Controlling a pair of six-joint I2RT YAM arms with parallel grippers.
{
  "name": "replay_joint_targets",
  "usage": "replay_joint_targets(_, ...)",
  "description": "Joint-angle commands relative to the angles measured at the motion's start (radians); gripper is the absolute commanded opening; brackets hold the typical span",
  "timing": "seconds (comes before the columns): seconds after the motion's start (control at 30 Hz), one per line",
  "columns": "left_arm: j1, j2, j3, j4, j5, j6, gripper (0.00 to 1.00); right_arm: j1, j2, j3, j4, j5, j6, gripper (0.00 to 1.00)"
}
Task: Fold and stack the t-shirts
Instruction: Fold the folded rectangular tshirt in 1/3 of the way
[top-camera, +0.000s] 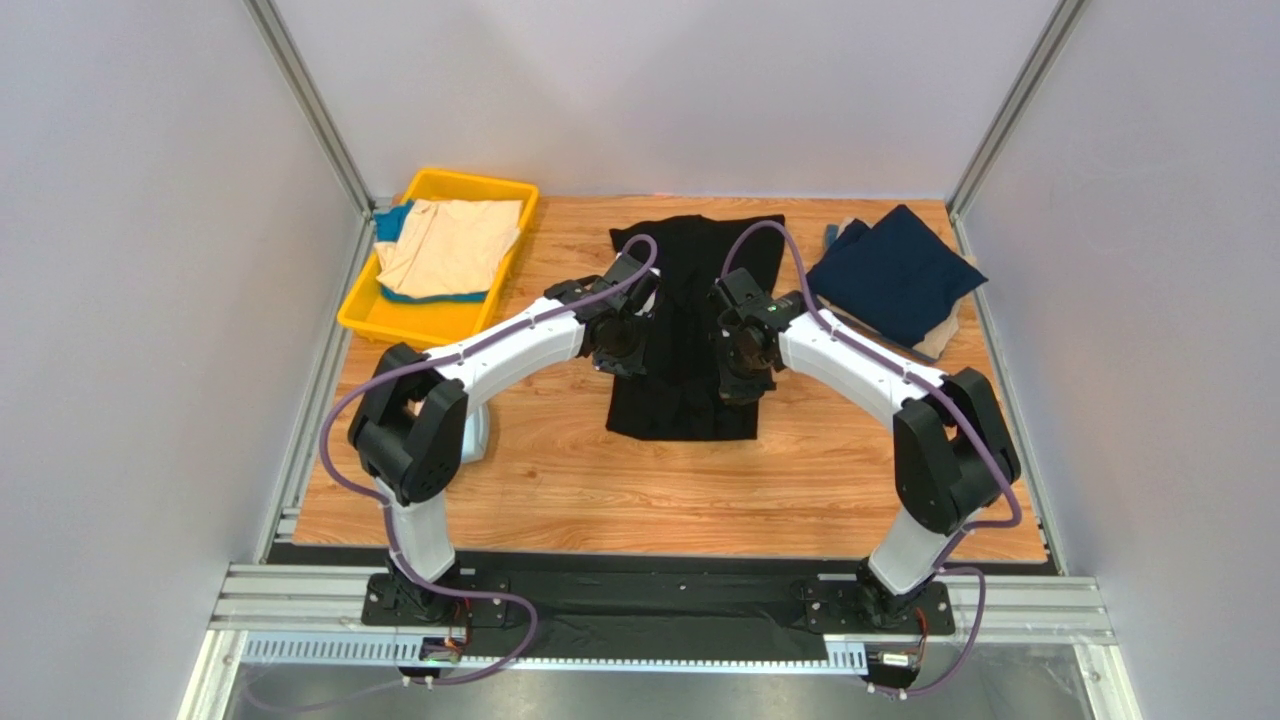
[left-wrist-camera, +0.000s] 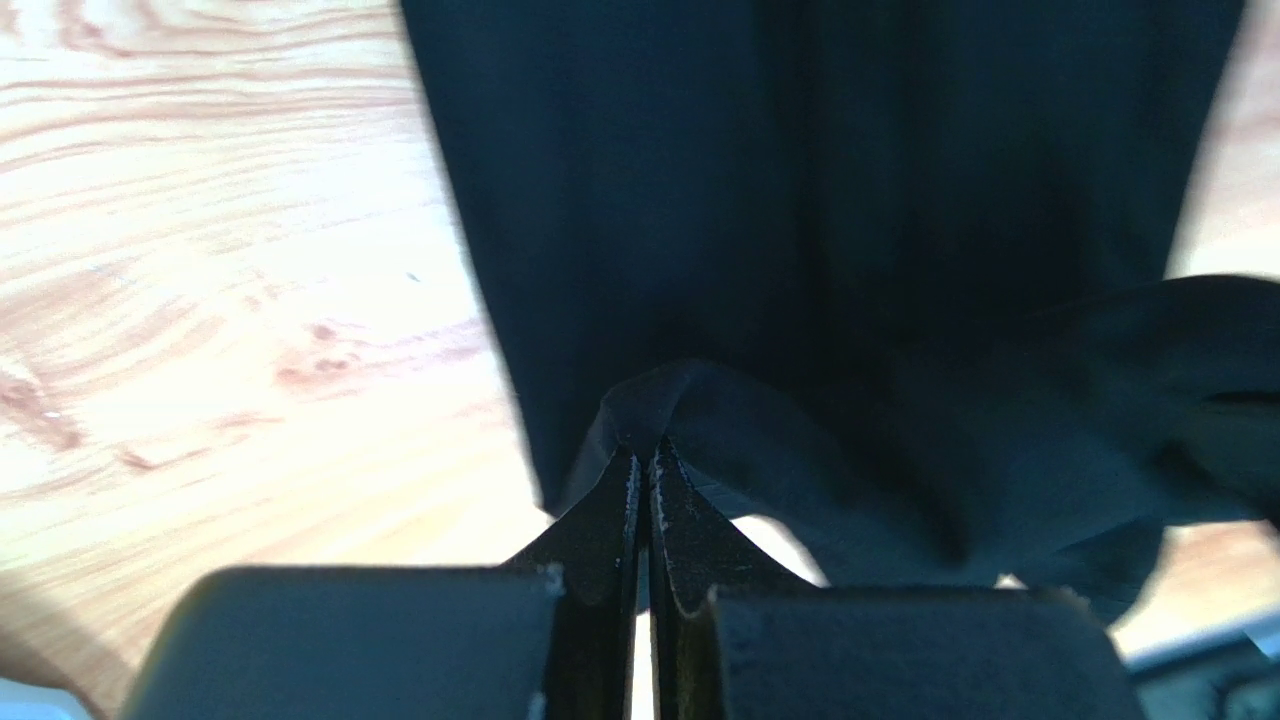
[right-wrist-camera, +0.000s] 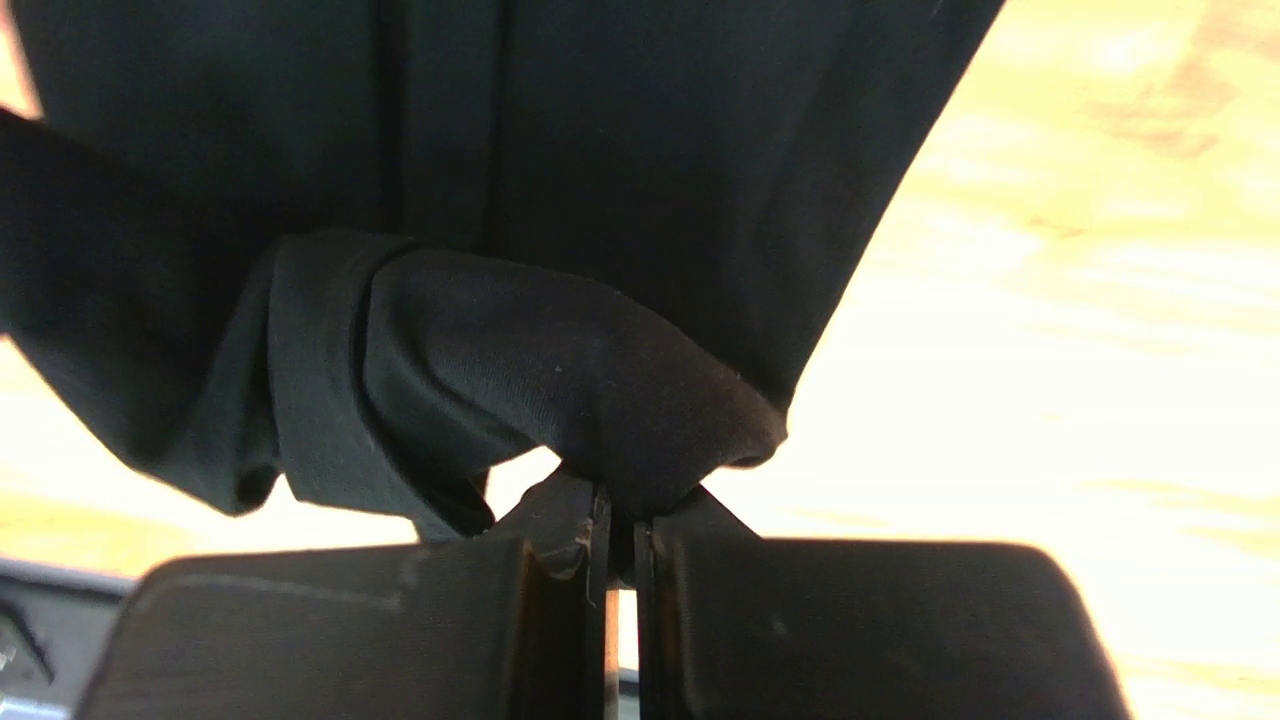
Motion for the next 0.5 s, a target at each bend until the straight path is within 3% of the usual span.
replay_joint_targets(0.0, 0.022, 0.031, 0.056, -0.048, -0.051, 0.036, 0.00, -0.054, 0.042, 0.067, 0.004, 0.022, -0.057, 0.00)
replay_joint_targets(0.47, 0.072, 0.193, 0.298, -0.124, -0.083, 0.085, 0.00, -0.132, 0.181, 0.225, -0.002, -0.001, -0.109, 0.02)
